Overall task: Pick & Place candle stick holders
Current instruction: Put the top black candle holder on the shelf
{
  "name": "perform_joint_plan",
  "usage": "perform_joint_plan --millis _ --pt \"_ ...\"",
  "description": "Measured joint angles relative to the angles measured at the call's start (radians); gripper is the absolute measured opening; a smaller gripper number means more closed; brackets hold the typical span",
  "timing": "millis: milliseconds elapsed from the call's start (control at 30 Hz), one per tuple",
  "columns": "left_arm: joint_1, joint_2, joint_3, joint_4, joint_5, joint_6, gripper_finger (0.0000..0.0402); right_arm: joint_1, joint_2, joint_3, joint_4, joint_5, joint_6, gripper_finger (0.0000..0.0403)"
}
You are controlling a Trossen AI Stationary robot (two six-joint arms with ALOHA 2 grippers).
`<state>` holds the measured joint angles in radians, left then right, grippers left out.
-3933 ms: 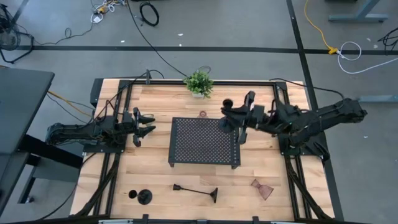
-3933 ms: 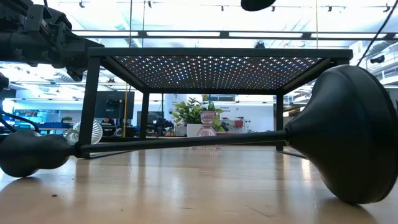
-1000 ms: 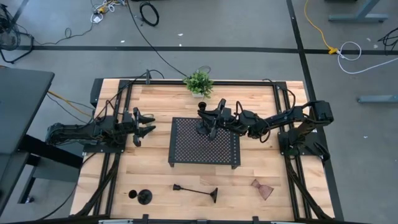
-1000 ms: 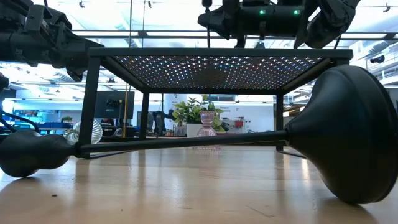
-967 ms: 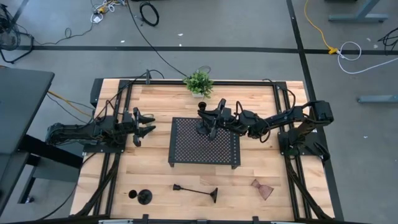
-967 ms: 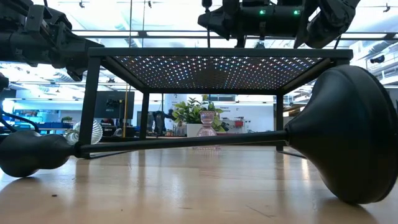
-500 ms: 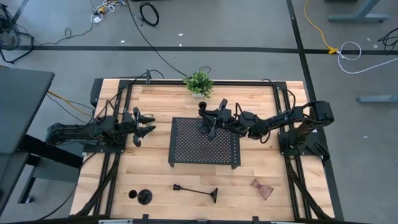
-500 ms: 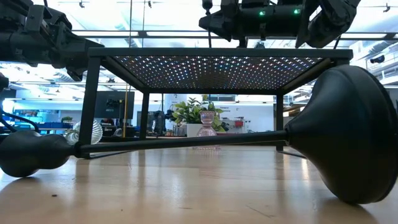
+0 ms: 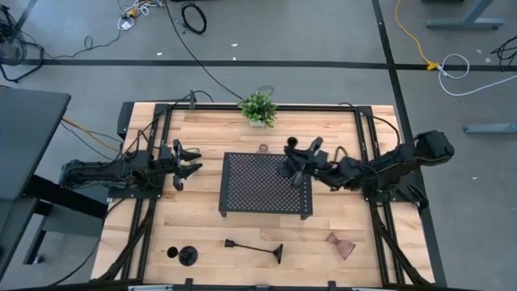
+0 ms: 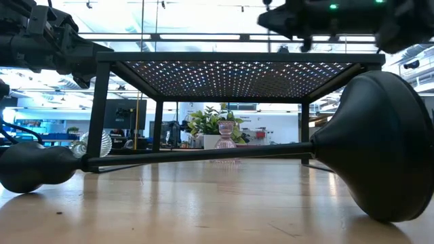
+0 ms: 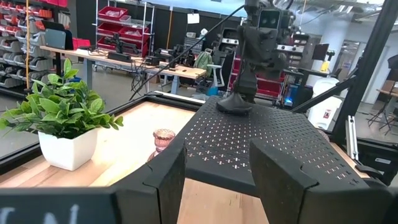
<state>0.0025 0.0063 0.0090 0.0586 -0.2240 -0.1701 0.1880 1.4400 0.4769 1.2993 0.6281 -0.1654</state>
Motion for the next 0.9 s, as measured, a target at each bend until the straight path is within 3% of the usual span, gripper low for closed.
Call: perform_joint_plan --millis 200,467,900 --pt "0.0 0.0 0.0 -0.001 0.0 0.0 0.0179 0.036 -0.027 -0.088 0.122 0.084 -0.013 0.0002" --pt "0.0 0.0 0.0 -0.002 0.0 0.0 0.0179 0.043 -0.036 -0.081 0.116 0.108 -0.08 0.0002" --pt "0.0 0.0 0.0 -0.003 0.0 0.0 0.0179 0.043 -0.038 -0.077 0.067 0.113 -0.033 0.0008"
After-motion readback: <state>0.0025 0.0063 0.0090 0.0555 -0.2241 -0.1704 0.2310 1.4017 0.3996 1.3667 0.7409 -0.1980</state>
